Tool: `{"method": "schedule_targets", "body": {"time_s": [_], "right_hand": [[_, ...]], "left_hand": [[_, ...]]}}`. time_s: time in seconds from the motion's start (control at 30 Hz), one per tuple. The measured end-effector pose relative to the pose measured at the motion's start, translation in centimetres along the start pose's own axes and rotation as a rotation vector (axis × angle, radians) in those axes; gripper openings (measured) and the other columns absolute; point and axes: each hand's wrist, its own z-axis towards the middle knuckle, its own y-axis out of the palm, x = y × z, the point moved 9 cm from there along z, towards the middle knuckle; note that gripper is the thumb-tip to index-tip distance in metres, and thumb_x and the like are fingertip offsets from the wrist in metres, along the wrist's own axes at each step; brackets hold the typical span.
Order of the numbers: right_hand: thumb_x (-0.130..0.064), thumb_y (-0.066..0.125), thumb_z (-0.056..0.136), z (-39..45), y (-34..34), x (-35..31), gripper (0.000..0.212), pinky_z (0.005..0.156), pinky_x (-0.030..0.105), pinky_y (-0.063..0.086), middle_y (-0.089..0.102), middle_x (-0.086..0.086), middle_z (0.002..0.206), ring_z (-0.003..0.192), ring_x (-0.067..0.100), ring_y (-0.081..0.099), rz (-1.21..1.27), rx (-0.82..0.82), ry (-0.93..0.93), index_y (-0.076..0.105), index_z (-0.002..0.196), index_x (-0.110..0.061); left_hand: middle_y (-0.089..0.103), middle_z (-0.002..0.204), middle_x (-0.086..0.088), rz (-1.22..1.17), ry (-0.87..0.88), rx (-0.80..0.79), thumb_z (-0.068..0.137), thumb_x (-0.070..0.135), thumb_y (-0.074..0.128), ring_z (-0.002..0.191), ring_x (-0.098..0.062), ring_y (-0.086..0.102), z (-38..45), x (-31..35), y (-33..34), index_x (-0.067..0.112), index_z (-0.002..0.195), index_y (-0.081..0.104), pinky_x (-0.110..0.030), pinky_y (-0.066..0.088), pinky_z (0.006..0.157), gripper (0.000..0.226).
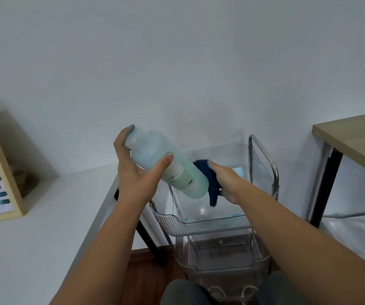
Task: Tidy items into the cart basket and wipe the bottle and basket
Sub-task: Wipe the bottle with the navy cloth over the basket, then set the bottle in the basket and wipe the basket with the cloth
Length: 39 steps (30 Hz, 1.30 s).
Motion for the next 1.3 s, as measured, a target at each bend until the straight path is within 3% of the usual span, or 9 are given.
{"method": "schedule_targets", "body": {"time_s": [0.2,0.37,0.63,0.8,0.97,1.03,1.1,1.2,1.3], "right_hand": [[-0.053,0.052,0.091,0.7,-6.2,1.7,0.061,0.088,0.039,0.048,0.06,0.009,0.111,0.1,0.027,0.057,0.066,0.231,0.103,0.047,0.133,-0.009],[-0.052,0.048,0.091,0.9,-9.8,-1.2,0.063,0.101,0.042,0.043,0.05,0.01,0.136,0.114,0.027,0.051,-0.022,0.372,0.01,0.042,0.14,-0.013],[-0.051,0.051,0.088,1.5,-10.8,-4.9,0.058,0.073,0.032,0.047,0.049,-0.004,0.126,0.109,0.021,0.053,-0.076,0.314,-0.107,0.036,0.141,-0.033],[-0.051,0.051,0.083,2.1,-10.6,-5.6,0.061,0.1,0.048,0.044,0.048,-0.001,0.134,0.116,0.025,0.052,-0.147,0.338,-0.158,0.034,0.14,-0.034],[-0.055,0.047,0.083,0.9,-8.6,-7.7,0.034,0.087,0.042,0.045,0.054,0.008,0.122,0.107,0.028,0.054,-0.328,0.314,-0.242,0.064,0.088,-0.027],[-0.06,0.043,0.082,0.3,-6.4,-9.3,0.038,0.101,0.046,0.041,0.062,0.003,0.12,0.116,0.028,0.051,-0.444,0.181,-0.342,0.072,0.092,-0.038],[-0.056,0.047,0.087,-0.5,-3.9,-10.6,0.043,0.104,0.046,0.043,0.068,0.005,0.119,0.117,0.028,0.057,-0.439,0.0,-0.446,0.071,0.105,-0.026],[-0.037,0.051,0.096,-2.0,-1.5,-12.7,0.029,0.089,0.03,0.053,0.073,0.0,0.11,0.106,0.017,0.066,-0.34,-0.176,-0.563,0.073,0.107,-0.022],[-0.029,0.054,0.096,-3.0,-1.9,-14.3,0.021,0.085,0.023,0.052,0.073,-0.006,0.106,0.102,0.009,0.066,-0.376,-0.133,-0.659,0.074,0.102,-0.025]], "left_hand": [[0.048,0.132,0.01,0.218,-0.026,-0.113,0.066,0.035,0.086,0.118,-0.016,0.055,2.5,-2.6,1.3,0.054,0.131,0.034,-0.039,0.053,0.093,0.085],[0.047,0.128,0.009,0.414,-0.096,-0.243,0.063,0.042,0.081,0.116,-0.014,0.05,3.8,-6.5,3.7,0.055,0.129,0.032,-0.042,0.048,0.097,0.083],[0.052,0.118,-0.004,0.547,-0.243,-0.324,0.067,0.04,0.081,0.1,-0.026,0.056,3.4,-12.0,4.2,0.05,0.128,0.027,-0.046,0.052,0.087,0.082],[0.048,0.123,-0.008,0.765,-0.267,-0.33,0.068,0.044,0.08,0.096,-0.028,0.054,4.2,-12.3,4.3,0.039,0.133,0.024,-0.037,0.045,0.075,0.086],[0.027,0.152,-0.008,1.187,-0.017,-0.373,0.066,0.057,0.075,0.132,-0.039,0.027,5.5,-8.9,5.6,0.025,0.14,0.037,-0.046,0.033,0.101,0.089],[0.019,0.159,-0.002,1.103,0.13,-0.516,0.066,0.065,0.069,0.141,-0.036,0.016,4.3,-7.5,8.6,0.029,0.144,0.035,-0.051,0.018,0.111,0.093],[0.025,0.159,0.004,0.838,0.048,-0.759,0.065,0.072,0.064,0.146,-0.029,0.015,2.3,-7.5,11.8,0.033,0.149,0.03,-0.05,0.011,0.116,0.098],[0.058,0.136,0.004,0.155,-0.305,-0.937,0.074,0.048,0.076,0.132,-0.011,0.047,0.8,-7.7,13.7,0.03,0.14,0.045,-0.039,0.04,0.109,0.075],[0.07,0.114,-0.011,-0.04,-0.386,-0.971,0.078,0.027,0.078,0.107,-0.017,0.066,1.5,-8.2,13.0,0.011,0.119,0.064,-0.033,0.053,0.092,0.046]]}}
